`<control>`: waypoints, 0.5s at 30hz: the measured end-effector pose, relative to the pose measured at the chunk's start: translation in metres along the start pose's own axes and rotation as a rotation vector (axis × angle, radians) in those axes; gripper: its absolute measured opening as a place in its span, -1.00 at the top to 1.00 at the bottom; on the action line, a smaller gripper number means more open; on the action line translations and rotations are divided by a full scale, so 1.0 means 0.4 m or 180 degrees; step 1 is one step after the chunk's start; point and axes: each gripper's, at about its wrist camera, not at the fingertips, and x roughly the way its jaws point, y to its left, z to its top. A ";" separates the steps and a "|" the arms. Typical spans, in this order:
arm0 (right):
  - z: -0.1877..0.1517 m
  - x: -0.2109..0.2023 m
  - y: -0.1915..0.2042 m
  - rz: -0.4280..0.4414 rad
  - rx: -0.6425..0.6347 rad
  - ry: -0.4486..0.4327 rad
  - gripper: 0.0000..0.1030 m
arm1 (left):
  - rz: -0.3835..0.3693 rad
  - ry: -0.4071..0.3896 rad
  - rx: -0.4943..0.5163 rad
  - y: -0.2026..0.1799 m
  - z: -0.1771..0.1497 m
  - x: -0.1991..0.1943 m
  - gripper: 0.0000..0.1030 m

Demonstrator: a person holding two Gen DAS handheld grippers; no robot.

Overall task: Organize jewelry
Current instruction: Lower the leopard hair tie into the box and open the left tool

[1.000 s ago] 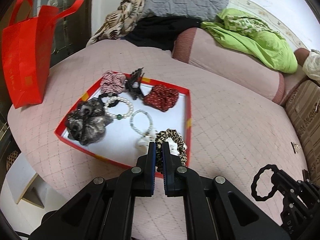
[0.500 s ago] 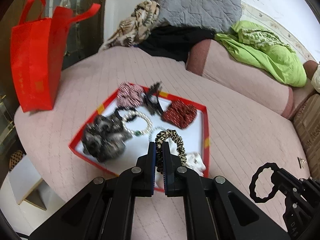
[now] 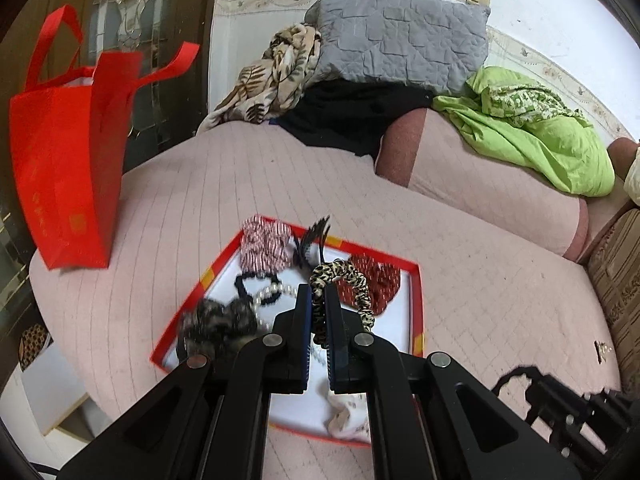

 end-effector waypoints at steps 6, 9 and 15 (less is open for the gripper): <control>0.003 0.026 0.008 -0.0015 -0.0018 0.0072 0.83 | 0.0046 -0.0068 0.0111 0.004 0.036 0.036 0.89; 0.009 0.041 0.021 -0.0010 -0.0050 0.0099 0.83 | 0.0031 -0.0075 0.0079 0.023 0.033 0.052 0.89; 0.033 0.079 0.042 0.0026 -0.0088 0.0134 0.83 | 0.0041 0.0048 0.0016 0.068 0.014 0.100 0.89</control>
